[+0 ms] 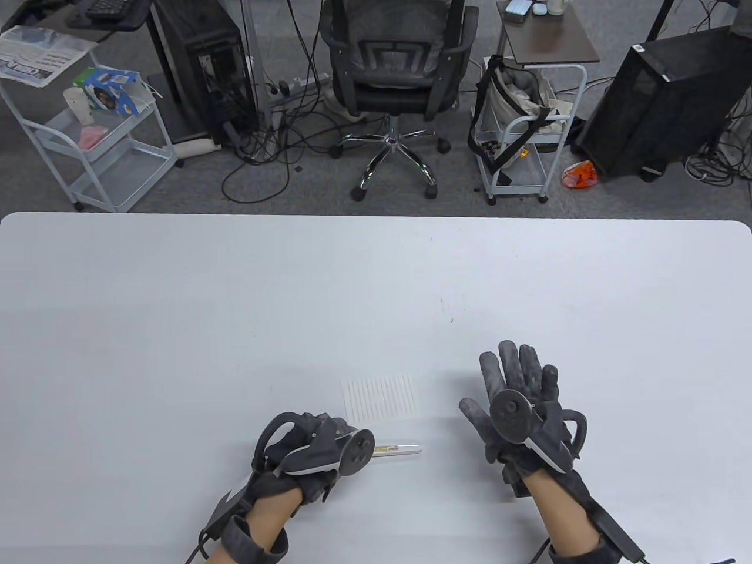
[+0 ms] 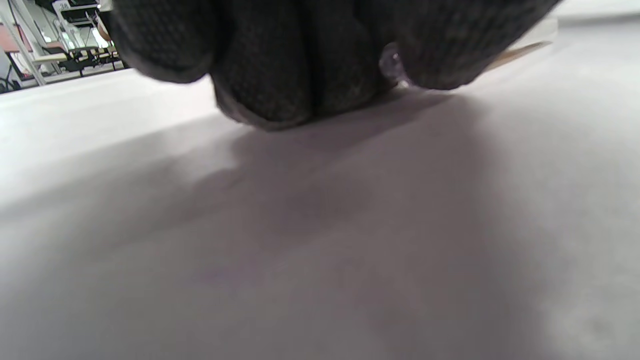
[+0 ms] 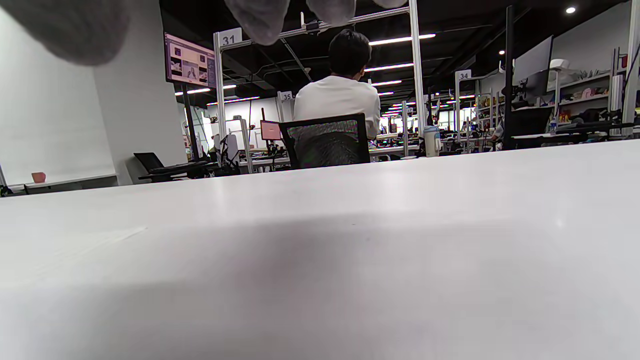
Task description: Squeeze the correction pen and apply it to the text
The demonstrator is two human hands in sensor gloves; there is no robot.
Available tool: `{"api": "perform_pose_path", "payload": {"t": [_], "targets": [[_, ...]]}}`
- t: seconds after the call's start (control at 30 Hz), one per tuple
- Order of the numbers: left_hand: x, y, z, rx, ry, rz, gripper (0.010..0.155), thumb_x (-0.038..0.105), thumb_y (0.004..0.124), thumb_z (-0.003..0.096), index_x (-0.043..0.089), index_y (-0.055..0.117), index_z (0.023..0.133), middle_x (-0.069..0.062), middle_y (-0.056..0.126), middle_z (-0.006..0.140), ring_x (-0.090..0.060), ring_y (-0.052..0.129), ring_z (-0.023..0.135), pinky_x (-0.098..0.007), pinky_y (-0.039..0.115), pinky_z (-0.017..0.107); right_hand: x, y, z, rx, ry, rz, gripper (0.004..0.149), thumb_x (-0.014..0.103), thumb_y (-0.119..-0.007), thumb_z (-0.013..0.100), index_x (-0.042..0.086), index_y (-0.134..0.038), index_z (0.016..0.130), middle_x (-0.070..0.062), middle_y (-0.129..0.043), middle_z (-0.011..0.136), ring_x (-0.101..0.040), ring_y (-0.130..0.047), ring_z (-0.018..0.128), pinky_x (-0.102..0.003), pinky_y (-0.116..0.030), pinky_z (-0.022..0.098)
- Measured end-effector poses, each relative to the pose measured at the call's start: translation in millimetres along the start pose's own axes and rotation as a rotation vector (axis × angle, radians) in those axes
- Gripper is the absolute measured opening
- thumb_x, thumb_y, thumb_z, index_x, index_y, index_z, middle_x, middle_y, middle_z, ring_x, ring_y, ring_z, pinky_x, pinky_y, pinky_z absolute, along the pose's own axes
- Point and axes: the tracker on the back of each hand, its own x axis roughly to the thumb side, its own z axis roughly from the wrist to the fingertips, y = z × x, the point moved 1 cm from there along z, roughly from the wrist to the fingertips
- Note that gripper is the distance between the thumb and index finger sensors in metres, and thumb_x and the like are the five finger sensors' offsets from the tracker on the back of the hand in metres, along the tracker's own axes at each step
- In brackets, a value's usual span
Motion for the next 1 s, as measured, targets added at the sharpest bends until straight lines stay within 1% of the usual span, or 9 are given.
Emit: {"api": "perform_pose_path", "payload": {"t": [0.13, 0.2, 0.33, 0.47, 0.57, 0.63, 0.7, 0.83, 1.0], "targets": [[3, -1, 0, 0.005, -0.001, 0.041, 0.053, 0.05, 0.08, 0.0356, 0.026, 0.077, 0.083, 0.003, 0.093, 0.075, -0.022, 0.099, 0.062, -0.047, 0.083, 0.054, -2, 0, 0, 0.008, -0.011, 0.002, 0.08, 0.073, -0.065, 0.041, 0.033, -0.041, 0.107, 0.001, -0.029, 0.123, -0.036, -0.026, 0.111, -0.063, -0.031, 0.079], [-1, -2, -2, 0.009, -0.011, 0.011, 0.057, 0.054, 0.076, 0.0362, 0.026, 0.076, 0.086, 0.001, 0.091, 0.08, -0.024, 0.098, 0.067, -0.049, 0.08, 0.057, -3, 1, -1, 0.006, -0.011, 0.007, 0.08, 0.073, -0.065, 0.041, 0.033, -0.041, 0.106, 0.002, -0.03, 0.123, -0.036, -0.026, 0.111, -0.063, -0.031, 0.079], [-17, -13, -11, 0.068, -0.063, -0.069, 0.065, 0.059, 0.069, 0.0375, 0.027, 0.069, 0.093, -0.001, 0.087, 0.091, -0.029, 0.095, 0.078, -0.054, 0.076, 0.062, -4, 7, -3, -0.016, 0.002, 0.022, 0.08, 0.073, -0.065, 0.041, 0.034, -0.041, 0.106, 0.003, -0.03, 0.123, -0.036, -0.026, 0.111, -0.063, -0.031, 0.079], [-37, -26, -25, 0.206, -0.138, -0.138, 0.067, 0.06, 0.068, 0.0382, 0.027, 0.067, 0.096, -0.001, 0.083, 0.097, -0.031, 0.093, 0.084, -0.057, 0.073, 0.065, -3, 13, -6, -0.037, 0.017, 0.029, 0.08, 0.073, -0.065, 0.041, 0.033, -0.041, 0.106, 0.003, -0.03, 0.123, -0.036, -0.026, 0.111, -0.063, -0.031, 0.079], [-50, -32, -34, 0.304, -0.201, -0.179, 0.07, 0.061, 0.067, 0.0385, 0.027, 0.062, 0.1, -0.004, 0.075, 0.106, -0.034, 0.085, 0.093, -0.061, 0.067, 0.069, -4, 16, -9, -0.052, 0.024, 0.035, 0.08, 0.073, -0.065, 0.041, 0.033, -0.041, 0.106, 0.003, -0.03, 0.122, -0.036, -0.026, 0.111, -0.063, -0.031, 0.079], [-56, -34, -39, 0.362, -0.243, -0.205, 0.074, 0.062, 0.066, 0.0388, 0.027, 0.056, 0.103, -0.005, 0.066, 0.112, -0.037, 0.074, 0.103, -0.068, 0.055, 0.072, -4, 18, -11, -0.054, 0.025, 0.036, 0.08, 0.073, -0.065, 0.041, 0.033, -0.041, 0.107, 0.002, -0.03, 0.122, -0.036, -0.026, 0.111, -0.063, -0.032, 0.079], [-62, -35, -42, 0.401, -0.286, -0.223, 0.077, 0.063, 0.065, 0.0392, 0.027, 0.049, 0.106, -0.005, 0.056, 0.117, -0.04, 0.058, 0.11, -0.071, 0.046, 0.073, -5, 18, -12, -0.053, 0.025, 0.036, 0.08, 0.073, -0.065, 0.042, 0.033, -0.041, 0.107, 0.002, -0.03, 0.122, -0.036, -0.026, 0.111, -0.063, -0.032, 0.078], [-71, -32, -45, 0.408, -0.339, -0.257, 0.081, 0.064, 0.063, 0.0397, 0.027, 0.04, 0.108, -0.006, 0.042, 0.12, -0.042, 0.044, 0.112, -0.071, 0.04, 0.073, -9, 18, -15, -0.04, 0.009, 0.061, 0.077, 0.07, -0.063, 0.043, 0.032, -0.041, 0.106, 0.002, -0.03, 0.122, -0.036, -0.025, 0.11, -0.063, -0.032, 0.078], [-84, -20, -43, 0.35, -0.393, -0.257, 0.082, 0.065, 0.061, 0.0399, 0.028, 0.035, 0.108, -0.005, 0.035, 0.121, -0.042, 0.036, 0.113, -0.071, 0.034, 0.073, -12, 12, -14, 0.0, -0.014, 0.06, 0.078, 0.071, -0.064, 0.043, 0.032, -0.04, 0.106, 0.002, -0.028, 0.122, -0.036, -0.023, 0.11, -0.064, -0.03, 0.077]]}}
